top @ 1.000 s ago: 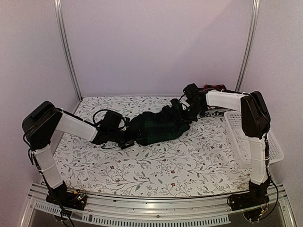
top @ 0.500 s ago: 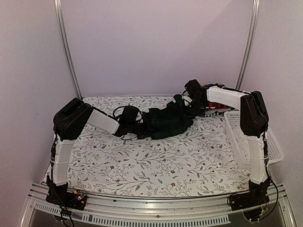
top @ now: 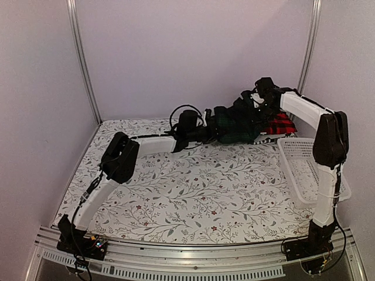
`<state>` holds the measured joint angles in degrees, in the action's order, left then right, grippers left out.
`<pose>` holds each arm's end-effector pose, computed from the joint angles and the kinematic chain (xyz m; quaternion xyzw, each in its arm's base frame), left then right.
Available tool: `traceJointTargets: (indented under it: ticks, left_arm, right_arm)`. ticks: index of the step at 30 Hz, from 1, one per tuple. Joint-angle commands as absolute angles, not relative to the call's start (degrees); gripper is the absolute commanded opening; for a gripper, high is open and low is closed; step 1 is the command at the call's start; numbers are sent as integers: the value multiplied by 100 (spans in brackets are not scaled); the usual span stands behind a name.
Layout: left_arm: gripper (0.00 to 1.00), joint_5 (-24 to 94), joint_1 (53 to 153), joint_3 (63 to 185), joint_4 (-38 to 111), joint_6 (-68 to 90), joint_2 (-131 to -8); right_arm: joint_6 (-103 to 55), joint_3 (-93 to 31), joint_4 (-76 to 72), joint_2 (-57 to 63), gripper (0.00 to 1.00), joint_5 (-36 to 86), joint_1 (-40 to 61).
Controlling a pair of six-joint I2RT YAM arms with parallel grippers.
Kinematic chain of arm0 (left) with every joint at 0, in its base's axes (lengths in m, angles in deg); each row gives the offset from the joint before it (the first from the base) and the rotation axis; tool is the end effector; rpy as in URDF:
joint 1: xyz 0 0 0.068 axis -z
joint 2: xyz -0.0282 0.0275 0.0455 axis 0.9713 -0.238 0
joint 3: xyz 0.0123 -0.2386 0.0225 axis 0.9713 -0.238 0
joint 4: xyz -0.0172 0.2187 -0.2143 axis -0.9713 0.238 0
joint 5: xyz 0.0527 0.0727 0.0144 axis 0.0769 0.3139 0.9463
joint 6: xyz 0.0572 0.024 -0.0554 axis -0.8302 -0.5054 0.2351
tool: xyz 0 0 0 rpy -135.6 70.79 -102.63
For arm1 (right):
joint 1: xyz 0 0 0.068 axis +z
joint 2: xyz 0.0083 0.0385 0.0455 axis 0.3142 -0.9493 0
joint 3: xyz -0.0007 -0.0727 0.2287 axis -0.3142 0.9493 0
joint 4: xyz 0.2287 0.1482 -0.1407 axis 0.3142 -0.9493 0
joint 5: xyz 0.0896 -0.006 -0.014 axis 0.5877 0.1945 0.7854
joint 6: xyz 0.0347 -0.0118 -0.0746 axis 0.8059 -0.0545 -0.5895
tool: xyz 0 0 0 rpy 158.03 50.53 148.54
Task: Fold and stack the mixed laundry pile
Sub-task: Place the square-folded skirt at the corner of the board.
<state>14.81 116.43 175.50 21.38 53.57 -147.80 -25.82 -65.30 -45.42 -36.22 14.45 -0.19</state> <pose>0.4698 -0.4423 0.0936 0.0616 0.7691 -0.5752 0.2717 0.4953 0.1579 0.1977 -0.1016 0.9468 0.0335 0.3034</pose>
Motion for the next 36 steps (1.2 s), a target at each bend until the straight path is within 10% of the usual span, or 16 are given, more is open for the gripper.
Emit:
traceJointTargets:
  ticks: [1,20,28,36]
  left_arm:
    - [0,1388,11797,18740,1179,5773,-15629]
    - [15,3146,11742,19473,-89,6943,-16832]
    - [91,2955,11631,18383,226,7173,-16426]
    - [100,2608,11622,17442,-59,7227,-16075]
  right_arm:
    - [-2898,-7004,-4077,-3148,0,1266,-311]
    - [-3153,-7773,-3696,-3888,0,1108,-524]
    - [-3239,-8041,-3701,-4046,0,1085,-531]
    - [-3275,-8230,-3745,-3808,0,1033,-525]
